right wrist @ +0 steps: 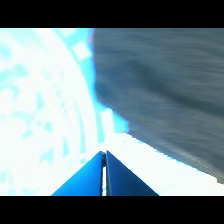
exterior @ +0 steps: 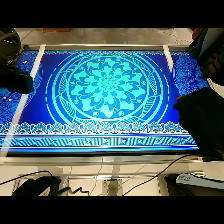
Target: Fold the clothes and pants, and hang the long-sleeved shirts on hangers.
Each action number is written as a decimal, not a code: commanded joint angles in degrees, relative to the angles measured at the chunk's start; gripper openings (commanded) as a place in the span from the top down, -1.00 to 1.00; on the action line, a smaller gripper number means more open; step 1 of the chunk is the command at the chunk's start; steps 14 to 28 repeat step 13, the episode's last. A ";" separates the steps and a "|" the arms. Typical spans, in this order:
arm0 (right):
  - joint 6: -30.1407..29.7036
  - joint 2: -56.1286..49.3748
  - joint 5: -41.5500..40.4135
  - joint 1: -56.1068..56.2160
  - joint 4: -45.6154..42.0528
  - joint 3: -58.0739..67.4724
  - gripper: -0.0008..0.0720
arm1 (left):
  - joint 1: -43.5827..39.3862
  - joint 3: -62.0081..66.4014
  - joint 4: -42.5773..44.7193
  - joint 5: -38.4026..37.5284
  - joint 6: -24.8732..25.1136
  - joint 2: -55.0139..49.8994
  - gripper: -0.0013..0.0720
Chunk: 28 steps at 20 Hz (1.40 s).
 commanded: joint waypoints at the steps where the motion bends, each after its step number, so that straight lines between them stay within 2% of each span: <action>1: -2.60 6.21 -0.94 12.74 5.27 0.02 0.90 | 0.04 0.02 0.00 0.02 0.00 0.04 0.90; 2: -3.45 8.57 -0.90 17.22 5.14 0.02 0.90 | 0.04 0.02 0.00 0.02 0.00 0.04 0.90; 5: -12.81 16.17 -3.26 30.71 -0.61 0.02 0.90 | 0.04 0.02 0.00 0.02 0.00 0.04 0.91; 8: -13.88 20.00 -0.20 38.10 -8.41 0.02 0.90 | 0.04 0.02 0.00 0.02 0.00 0.04 0.90; 10: -13.64 20.68 2.97 39.06 -11.74 0.04 0.90 | 0.04 0.00 0.00 0.02 0.00 0.04 0.90; 28: -13.66 21.00 2.89 39.01 -9.97 0.04 0.90 | 0.04 0.02 0.00 0.04 0.00 0.04 0.90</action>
